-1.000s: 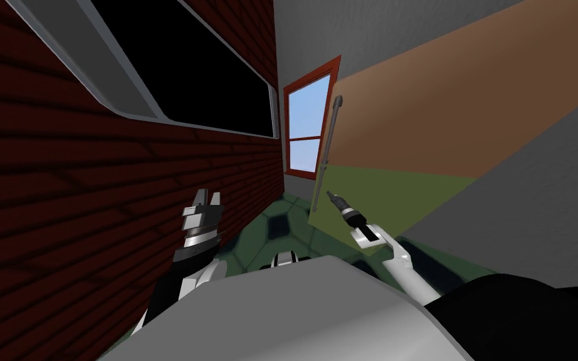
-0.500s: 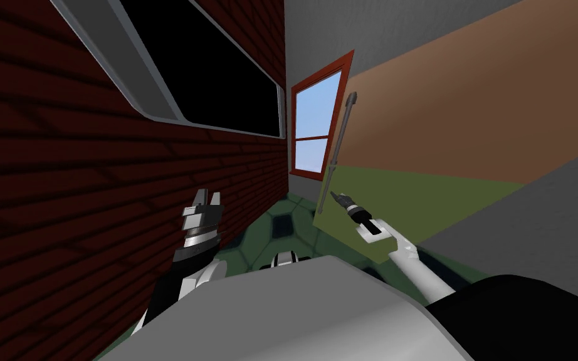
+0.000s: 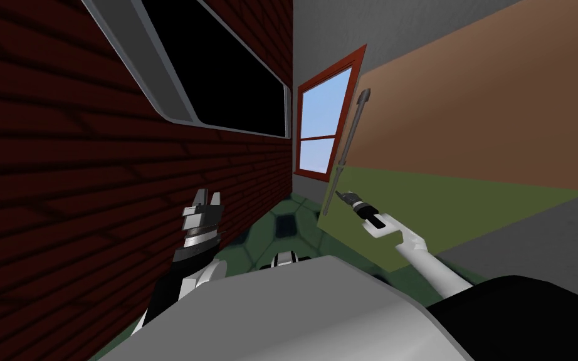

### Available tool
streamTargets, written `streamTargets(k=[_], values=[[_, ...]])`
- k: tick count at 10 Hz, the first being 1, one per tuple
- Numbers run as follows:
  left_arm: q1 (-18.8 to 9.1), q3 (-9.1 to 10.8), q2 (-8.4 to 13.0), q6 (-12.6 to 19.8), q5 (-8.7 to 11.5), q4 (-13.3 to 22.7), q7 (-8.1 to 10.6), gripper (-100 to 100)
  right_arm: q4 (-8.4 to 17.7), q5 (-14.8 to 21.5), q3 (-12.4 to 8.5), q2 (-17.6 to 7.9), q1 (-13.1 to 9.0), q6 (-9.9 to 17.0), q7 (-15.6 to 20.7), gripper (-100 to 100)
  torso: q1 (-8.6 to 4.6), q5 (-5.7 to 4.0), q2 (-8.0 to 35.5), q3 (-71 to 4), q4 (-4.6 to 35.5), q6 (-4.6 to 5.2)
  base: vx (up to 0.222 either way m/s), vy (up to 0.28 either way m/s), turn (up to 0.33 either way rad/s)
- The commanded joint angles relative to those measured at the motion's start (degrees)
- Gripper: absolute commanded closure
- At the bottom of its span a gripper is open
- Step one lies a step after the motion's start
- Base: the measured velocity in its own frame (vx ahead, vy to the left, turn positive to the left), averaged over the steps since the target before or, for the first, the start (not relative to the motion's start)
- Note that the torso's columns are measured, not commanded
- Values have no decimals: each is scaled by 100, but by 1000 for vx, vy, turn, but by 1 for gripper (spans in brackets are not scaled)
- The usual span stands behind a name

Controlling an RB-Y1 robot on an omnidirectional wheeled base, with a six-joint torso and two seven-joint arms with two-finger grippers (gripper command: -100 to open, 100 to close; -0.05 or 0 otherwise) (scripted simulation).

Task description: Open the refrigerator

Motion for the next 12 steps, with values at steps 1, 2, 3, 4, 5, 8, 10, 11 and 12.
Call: streamTargets(k=[1,2,3,4,5,8,10,11,12], values=[[0,0,0,0,0,0,0,0,467,192,-104,-445,-154,171,389,-100,2,1,0,0,1,-3,15,50,163],[0,0,0,0,0,0,0,0,639,274,-154,-595,-214,262,557,-100,5,1,0,0,0,-1,13,72,185],[0,0,0,0,0,0,0,0,656,274,-154,-653,-214,262,597,-100,12,4,1,0,1,-2,19,58,45],[0,0,0,0,0,0,0,0,838,354,-201,-852,-272,349,772,-100,4,1,1,1,0,4,27,53,78],[0,0,0,0,0,0,0,0,1010,430,-247,-984,-327,432,939,-100,-1,0,-2,-1,0,-2,27,60,164],[0,0,0,0,0,0,0,0,1453,632,-369,-1544,-470,651,1383,-100,3,0,0,1,0,0,27,57,141],[0,0,0,0,0,0,0,0,1681,740,-435,-1830,-545,766,1620,-100,3,2,2,1,1,-1,25,51,108],[0,0,0,0,0,0,0,0,1772,785,-463,-1941,-575,814,1719,-100,1,-1,3,2,1,0,17,50,97],[0,0,0,0,0,0,0,0,1849,823,-487,-2034,-601,854,1804,-100,1,1,4,3,2,0,16,38,81]])
